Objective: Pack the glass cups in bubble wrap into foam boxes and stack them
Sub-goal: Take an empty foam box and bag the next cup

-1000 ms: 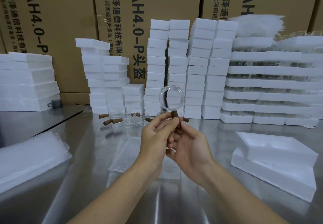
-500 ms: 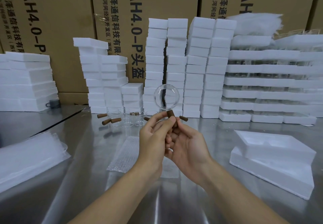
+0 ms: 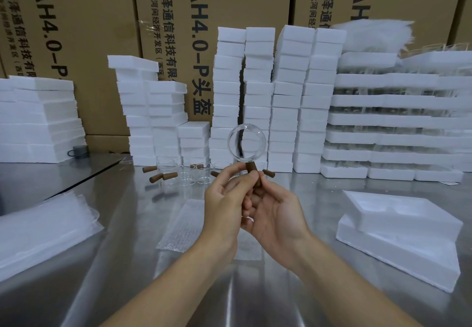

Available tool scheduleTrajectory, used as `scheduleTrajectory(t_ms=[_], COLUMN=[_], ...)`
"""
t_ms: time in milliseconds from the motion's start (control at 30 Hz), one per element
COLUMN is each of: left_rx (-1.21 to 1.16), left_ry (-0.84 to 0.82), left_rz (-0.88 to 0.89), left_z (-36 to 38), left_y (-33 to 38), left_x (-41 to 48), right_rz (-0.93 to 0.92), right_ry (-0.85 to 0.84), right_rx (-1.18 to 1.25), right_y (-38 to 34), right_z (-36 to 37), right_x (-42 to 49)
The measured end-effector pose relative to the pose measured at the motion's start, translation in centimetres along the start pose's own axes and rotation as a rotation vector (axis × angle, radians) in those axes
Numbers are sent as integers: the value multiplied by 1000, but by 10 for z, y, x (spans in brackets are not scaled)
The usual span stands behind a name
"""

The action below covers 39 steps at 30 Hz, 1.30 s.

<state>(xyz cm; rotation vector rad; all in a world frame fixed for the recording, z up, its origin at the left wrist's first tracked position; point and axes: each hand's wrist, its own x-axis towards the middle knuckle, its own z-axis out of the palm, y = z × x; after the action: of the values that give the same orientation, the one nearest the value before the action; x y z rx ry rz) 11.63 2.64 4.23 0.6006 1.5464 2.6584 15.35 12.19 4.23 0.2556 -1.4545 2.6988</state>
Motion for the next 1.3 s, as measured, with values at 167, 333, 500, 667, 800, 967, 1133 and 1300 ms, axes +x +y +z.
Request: scheduleTrajectory(t_ms=[167,333,500,667,800,967,1133,1300], left_rx=[-4,-9,-2,7,-10,-25,-33,-31], left_ry=[0,6,19,26,47,65,65,-61], left_rz=[15,14,1,-19,-40,-58,-66,18], left_z=[-1,1,1,0,-1,-2,-2,-4], left_y=[-2,-1,-2,-2,-3,-3,-1,2], left_x=[-1,-2,-1,0,0,-1,-2,1], right_rz=[7,23,32,43,50,62,59,-30], right_ry=[8,14,18,11,9,7,0,57], right_rx=[3,-4,-23,-28,-47,-70,-84,-99], right_y=[0,0,0,-1,-1,-2,-2,-8], right_z=[0,1,2,4,6,9,9,4], right_x=[0,-1,-2,-2,-3,-4,-4,0])
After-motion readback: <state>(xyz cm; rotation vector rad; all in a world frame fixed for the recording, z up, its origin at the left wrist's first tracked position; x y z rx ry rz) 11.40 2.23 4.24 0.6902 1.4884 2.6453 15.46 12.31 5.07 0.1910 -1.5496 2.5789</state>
